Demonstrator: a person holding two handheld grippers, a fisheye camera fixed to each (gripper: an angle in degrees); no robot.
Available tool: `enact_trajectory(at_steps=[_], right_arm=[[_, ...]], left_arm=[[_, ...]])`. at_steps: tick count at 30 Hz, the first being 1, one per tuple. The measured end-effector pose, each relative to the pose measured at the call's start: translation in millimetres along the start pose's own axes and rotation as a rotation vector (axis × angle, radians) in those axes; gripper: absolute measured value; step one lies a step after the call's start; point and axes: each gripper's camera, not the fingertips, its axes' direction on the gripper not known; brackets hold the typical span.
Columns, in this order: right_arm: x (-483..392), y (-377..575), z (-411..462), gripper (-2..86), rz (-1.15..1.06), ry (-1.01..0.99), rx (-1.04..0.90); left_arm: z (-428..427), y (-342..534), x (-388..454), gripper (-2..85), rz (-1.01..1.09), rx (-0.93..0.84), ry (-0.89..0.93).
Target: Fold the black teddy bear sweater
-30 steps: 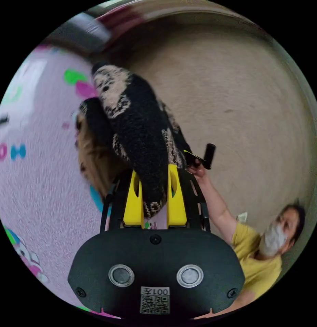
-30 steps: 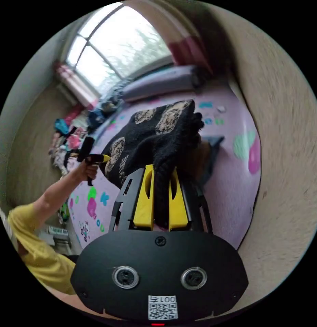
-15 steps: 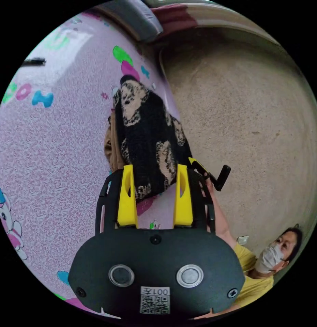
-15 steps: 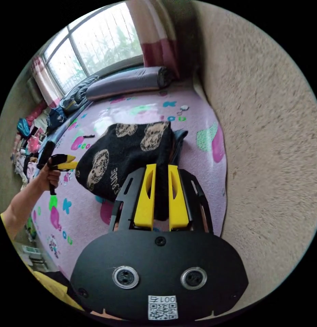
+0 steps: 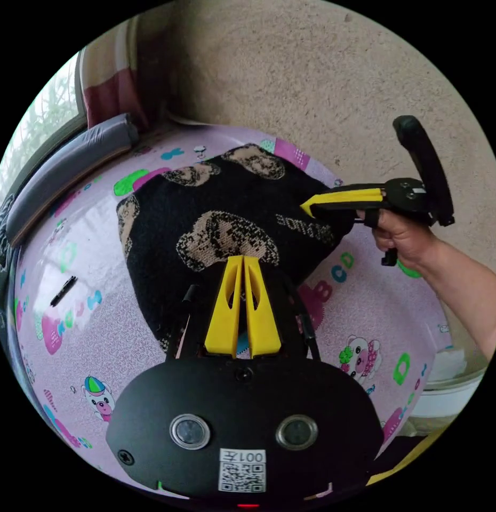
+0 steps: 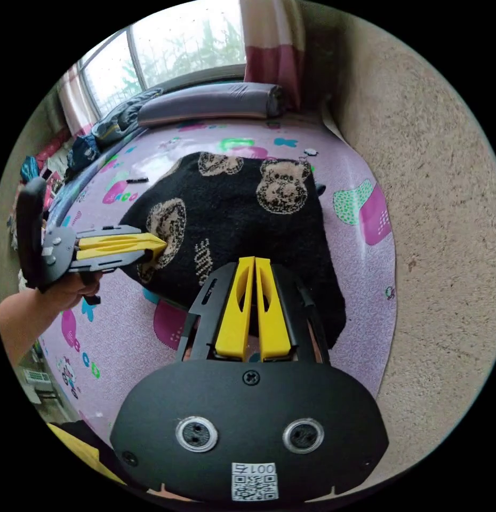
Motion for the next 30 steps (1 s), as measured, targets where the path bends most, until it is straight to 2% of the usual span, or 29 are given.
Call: enact_trajectory(at_steps=[2, 5, 7, 9, 12, 14, 16, 20, 30], right_arm=[[1, 19, -10, 0.2, 0.048, -0.029, 0.11], [-17, 75, -38, 0.2, -0.001, -0.155, 0.277], [-36, 120, -48, 0.2, -0.034, -0.174, 0.295], [-55, 171, -54, 0.2, -0.069, -0.203, 0.298], [-82, 254, -51, 0.2, -0.066, -0.215, 0.261], [-104, 301, -37, 0.2, -0.103, -0.186, 0.124], [-120, 322, -27, 0.2, -0.152, -0.232, 0.053], [-160, 321, -8, 0.2, -0.335, -0.377, 0.014], [-240, 279, 10, 0.4, -0.421, -0.5, 0.153]], left_arm=[[0, 8, -1, -1.3, -0.051, -0.021, 0.028], [-31, 52, -1, -1.4, -0.139, 0.104, 0.158], [-63, 116, 3, -1.5, -0.157, 0.213, 0.364], [-87, 176, 13, -1.5, -0.153, 0.231, 0.407], [-122, 292, 34, -1.5, -0.261, 0.134, 0.31], [-145, 365, 47, -1.4, -0.388, 0.062, 0.248], [-179, 453, 65, -1.3, -0.579, -0.004, 0.191], [-233, 540, 98, -1.3, -0.664, -0.083, 0.051], [-365, 722, 113, -1.4, -0.834, 0.198, -0.035]])
